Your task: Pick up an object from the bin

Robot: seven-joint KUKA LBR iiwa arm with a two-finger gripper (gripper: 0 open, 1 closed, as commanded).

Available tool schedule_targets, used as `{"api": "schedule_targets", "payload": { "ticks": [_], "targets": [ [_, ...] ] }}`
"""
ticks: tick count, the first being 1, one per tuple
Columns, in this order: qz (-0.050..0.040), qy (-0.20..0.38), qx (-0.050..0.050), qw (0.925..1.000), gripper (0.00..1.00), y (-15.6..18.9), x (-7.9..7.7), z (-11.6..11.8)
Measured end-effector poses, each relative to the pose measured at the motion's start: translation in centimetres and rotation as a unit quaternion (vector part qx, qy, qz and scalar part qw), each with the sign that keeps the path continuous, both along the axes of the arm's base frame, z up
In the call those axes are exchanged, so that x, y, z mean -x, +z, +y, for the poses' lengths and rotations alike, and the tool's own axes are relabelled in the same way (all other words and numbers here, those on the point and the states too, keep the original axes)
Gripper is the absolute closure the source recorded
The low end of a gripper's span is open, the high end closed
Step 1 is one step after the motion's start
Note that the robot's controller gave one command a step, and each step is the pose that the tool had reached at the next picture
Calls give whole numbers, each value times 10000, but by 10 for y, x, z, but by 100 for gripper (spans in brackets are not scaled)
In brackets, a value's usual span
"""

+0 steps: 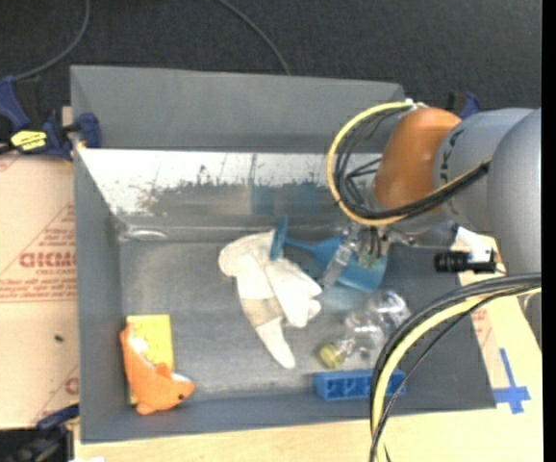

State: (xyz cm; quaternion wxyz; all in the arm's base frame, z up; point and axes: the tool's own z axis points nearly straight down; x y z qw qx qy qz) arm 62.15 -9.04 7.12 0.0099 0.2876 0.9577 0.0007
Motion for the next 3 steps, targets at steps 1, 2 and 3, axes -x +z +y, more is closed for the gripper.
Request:
{"api": "schedule_targets", "payload": {
  "ticks": [1, 2, 3],
  "targets": [
    [0, 2, 0, 10000, 100, 0, 0, 0],
    [29, 4, -4, 10000, 100, 6, 2, 0],
    [23, 9, -8, 10000, 100, 35, 2, 0]
  ]
}}
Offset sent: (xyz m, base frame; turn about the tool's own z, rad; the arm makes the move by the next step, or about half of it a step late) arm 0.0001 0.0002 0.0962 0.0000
